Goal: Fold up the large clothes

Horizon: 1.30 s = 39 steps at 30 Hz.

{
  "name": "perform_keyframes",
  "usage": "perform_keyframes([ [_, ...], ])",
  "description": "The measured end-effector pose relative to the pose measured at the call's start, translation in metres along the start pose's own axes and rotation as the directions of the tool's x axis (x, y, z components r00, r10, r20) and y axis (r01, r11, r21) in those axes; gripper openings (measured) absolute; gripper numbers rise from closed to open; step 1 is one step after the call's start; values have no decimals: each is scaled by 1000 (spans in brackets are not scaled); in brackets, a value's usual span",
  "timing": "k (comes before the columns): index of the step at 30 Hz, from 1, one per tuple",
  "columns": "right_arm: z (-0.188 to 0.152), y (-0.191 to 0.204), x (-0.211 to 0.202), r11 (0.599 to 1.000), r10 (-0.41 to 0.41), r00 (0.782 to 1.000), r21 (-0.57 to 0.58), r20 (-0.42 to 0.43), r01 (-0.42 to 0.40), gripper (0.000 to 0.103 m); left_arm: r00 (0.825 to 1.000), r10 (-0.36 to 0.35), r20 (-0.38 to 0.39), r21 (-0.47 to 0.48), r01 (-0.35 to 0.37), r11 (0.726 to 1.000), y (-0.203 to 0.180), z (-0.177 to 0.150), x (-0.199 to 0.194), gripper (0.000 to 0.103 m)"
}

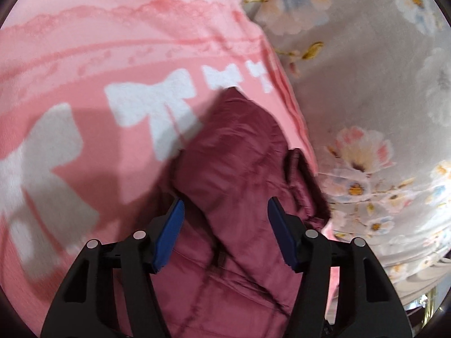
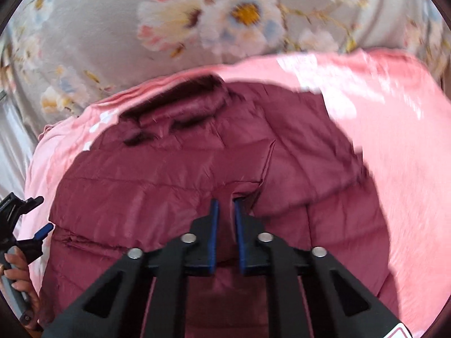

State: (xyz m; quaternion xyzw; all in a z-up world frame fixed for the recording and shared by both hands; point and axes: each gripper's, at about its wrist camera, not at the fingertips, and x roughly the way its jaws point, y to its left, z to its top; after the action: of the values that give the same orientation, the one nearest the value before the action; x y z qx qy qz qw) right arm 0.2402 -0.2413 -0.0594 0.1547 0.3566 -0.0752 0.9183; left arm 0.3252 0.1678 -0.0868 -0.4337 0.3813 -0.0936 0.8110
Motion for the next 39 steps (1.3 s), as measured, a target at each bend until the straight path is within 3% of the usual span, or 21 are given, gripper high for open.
perform_keyframes([
  [5,40,19,-31,996,60,993,-72,102,-53,2,997,77,-14,6,-77,997,-2,3,18,59],
  [9,77,37,-70,984,112,971,-161,211,-79,2,992,124,-8,-15,-124,992,1,3,30,56],
  [10,84,40,-80,982,122,964,-172,238,-82,2,990,139,2,-2,-139,990,-2,3,31,52],
  [13,94,34,-101,981,151,940,-160,305,-106,2,981,191,37,44,-192,980,-10,4,31,21],
  [14,91,28,-101,983,151,938,-145,311,-111,2,978,202,49,57,-204,977,-12,4,30,15],
  [15,87,23,-97,985,143,941,-134,308,-106,2,974,216,66,70,-221,973,-13,4,30,6],
  [17,73,9,-70,992,101,963,-99,251,-79,2,966,243,86,94,-251,963,-13,4,30,2],
  [22,39,-27,-3,999,32,995,-7,98,-32,2,950,289,119,153,-305,940,-11,-1,34,1],
  [31,5,-38,36,1000,0,1000,-2,6,0,2,925,341,167,242,-374,895,-10,-11,44,1],
  [39,0,-37,54,999,-45,997,-10,-62,45,1,912,364,187,283,-405,869,-12,-16,48,1],
])
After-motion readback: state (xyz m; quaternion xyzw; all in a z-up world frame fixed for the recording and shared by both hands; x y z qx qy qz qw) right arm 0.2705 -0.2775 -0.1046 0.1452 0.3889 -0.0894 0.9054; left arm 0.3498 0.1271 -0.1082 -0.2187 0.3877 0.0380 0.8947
